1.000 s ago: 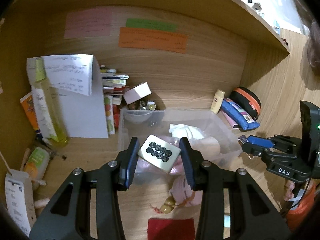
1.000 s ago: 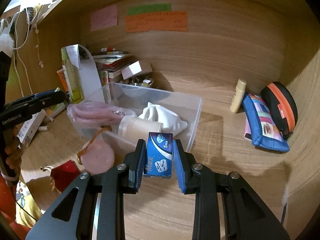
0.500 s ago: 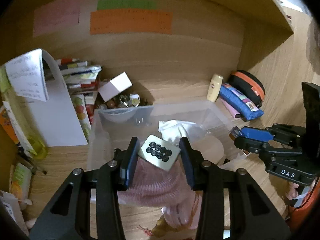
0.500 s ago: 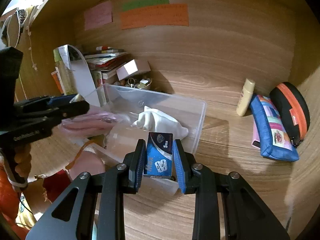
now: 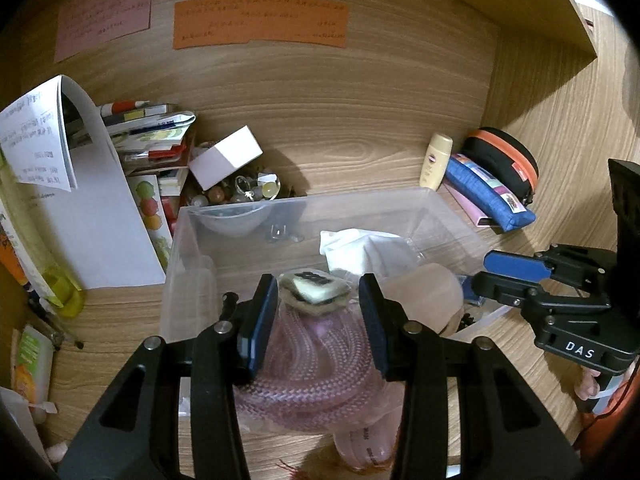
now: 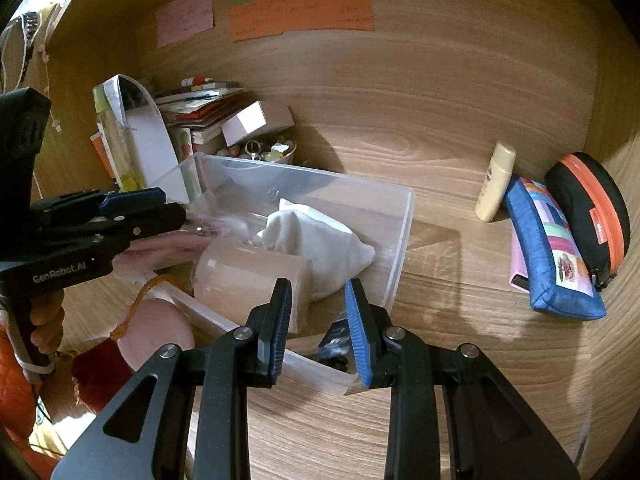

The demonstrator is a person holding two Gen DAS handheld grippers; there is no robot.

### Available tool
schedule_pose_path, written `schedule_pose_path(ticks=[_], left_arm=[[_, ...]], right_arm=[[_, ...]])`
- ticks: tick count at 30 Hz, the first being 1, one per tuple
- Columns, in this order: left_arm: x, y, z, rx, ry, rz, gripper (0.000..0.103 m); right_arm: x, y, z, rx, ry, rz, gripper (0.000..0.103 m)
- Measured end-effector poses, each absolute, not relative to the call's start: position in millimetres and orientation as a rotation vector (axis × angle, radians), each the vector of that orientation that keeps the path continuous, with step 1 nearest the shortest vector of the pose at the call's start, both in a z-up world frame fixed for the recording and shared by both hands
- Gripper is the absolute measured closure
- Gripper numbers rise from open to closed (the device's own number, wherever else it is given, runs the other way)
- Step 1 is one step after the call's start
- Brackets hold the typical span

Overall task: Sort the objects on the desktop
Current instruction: 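Carry the tile over the box with the left tool while the right tool carries the card box, then release the tile into the box with the left tool while the right tool releases the card box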

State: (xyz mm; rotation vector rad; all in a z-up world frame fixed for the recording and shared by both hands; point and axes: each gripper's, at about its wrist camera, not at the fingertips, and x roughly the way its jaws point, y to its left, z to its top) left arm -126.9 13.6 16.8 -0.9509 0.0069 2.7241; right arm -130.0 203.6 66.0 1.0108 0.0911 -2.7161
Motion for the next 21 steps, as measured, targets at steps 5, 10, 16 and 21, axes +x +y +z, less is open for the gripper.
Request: schedule_pose_path(ticks=[5,10,16,21], left_arm=[[-124,12,21,-0.944,-0.01,2.716,0.062],[-114,11,30,-0.901,-0.007,2.729,0.051],[-96,5,41,-0.852,-0.003,2.767,0.04],[-81,-4,44,-0.834,-0.013,2.798,0.037]], right_arm=[[-125,201,72,0.984,0.09,-2.714,0.078],[-118,200,76,0.972,0.07,-2.71,0.063],[-106,197,82,0.944,0.073,-2.721,0.055],[-95,192,83,0.935,0.084,-2.715,0.041]])
